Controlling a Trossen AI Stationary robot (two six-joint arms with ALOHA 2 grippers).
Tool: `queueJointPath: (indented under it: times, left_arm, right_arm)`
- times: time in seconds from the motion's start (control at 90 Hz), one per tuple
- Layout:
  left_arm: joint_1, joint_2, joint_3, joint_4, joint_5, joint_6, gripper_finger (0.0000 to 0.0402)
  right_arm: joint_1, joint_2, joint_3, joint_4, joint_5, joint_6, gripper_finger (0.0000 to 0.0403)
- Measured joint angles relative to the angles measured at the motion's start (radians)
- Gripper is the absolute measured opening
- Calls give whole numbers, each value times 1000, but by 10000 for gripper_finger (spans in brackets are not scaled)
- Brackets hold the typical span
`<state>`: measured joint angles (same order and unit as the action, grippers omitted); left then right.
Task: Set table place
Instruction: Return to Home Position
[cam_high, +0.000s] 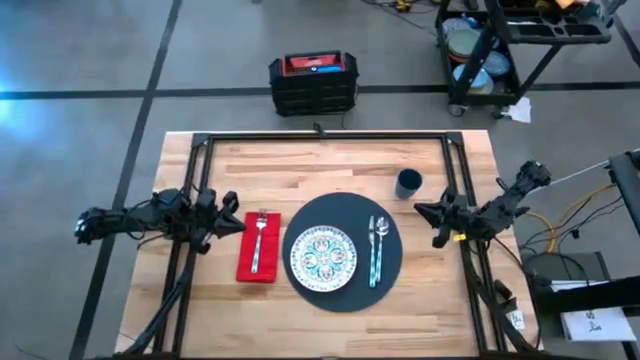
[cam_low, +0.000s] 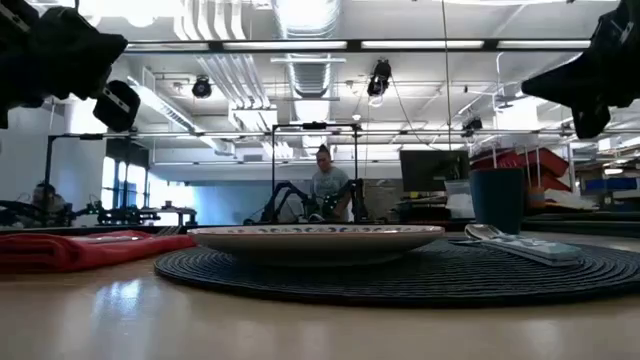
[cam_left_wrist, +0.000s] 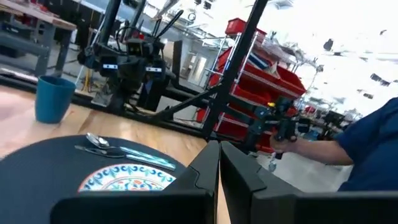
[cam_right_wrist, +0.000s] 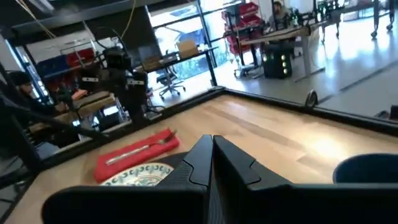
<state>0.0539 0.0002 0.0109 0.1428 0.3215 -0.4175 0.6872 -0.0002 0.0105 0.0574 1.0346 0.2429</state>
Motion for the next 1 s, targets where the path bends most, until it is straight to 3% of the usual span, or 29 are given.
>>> queueJointPath:
  times: [0.267,0.578,0.744,0.867,1.0]
  left_arm:
    - [4,0,0,-37,-22,41,0]
    - [4,2,-1,-33,-44,-3,0]
    - [3,3,-1,-31,-49,-103,0]
    - [3,6,-1,-30,-53,-143,0]
    - [4,5,-1,-55,-146,-67,0]
  right_arm:
    - [0,0,0,112,-45,-149,0]
    - [0,0,0,142,-35,-112,0]
    - [0,1,0,104,65,-13,0]
    - [0,1,0,103,70,23,0]
    - [0,1,0,18,109,77,0]
